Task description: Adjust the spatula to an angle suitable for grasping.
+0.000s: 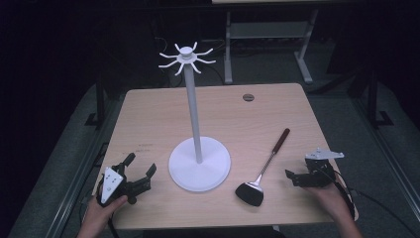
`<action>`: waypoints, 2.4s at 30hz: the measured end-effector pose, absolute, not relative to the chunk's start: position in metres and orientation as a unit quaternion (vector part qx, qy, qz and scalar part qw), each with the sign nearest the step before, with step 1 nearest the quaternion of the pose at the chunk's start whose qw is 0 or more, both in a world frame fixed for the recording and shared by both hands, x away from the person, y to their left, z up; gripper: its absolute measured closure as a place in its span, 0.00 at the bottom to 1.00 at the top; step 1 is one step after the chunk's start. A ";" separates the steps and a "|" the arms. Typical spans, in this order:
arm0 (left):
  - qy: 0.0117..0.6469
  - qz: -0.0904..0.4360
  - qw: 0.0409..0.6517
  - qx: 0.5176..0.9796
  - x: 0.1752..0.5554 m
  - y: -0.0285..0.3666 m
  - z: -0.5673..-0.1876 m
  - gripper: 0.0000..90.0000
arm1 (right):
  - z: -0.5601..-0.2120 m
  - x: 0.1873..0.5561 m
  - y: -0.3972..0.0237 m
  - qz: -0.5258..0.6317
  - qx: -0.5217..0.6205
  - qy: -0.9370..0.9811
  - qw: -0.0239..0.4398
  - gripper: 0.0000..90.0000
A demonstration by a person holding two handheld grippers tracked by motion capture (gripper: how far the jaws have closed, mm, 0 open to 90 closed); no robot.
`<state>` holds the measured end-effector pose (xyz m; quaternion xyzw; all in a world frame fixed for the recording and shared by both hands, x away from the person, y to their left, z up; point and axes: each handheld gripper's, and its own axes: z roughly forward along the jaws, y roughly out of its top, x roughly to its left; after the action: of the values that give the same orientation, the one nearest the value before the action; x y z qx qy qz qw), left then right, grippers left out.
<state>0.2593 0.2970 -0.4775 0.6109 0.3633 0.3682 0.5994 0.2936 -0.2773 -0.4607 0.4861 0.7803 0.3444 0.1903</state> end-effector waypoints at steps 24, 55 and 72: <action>0.366 0.368 0.604 0.605 0.260 0.296 -0.478 0.14 | -0.454 0.341 -0.284 0.355 0.512 0.761 0.184 0.18; 0.367 0.368 0.604 0.604 0.259 0.296 -0.478 0.14 | -0.459 0.403 -0.280 0.359 0.528 0.750 0.176 1.00; 0.366 0.367 0.605 0.605 0.260 0.296 -0.478 0.14 | -0.468 0.409 -0.264 0.350 0.516 0.764 0.169 1.00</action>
<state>0.2595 0.2960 -0.4777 0.6048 0.3657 0.3671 0.6047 0.4091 -0.2636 -0.4679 0.5157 0.7636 0.3496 0.1695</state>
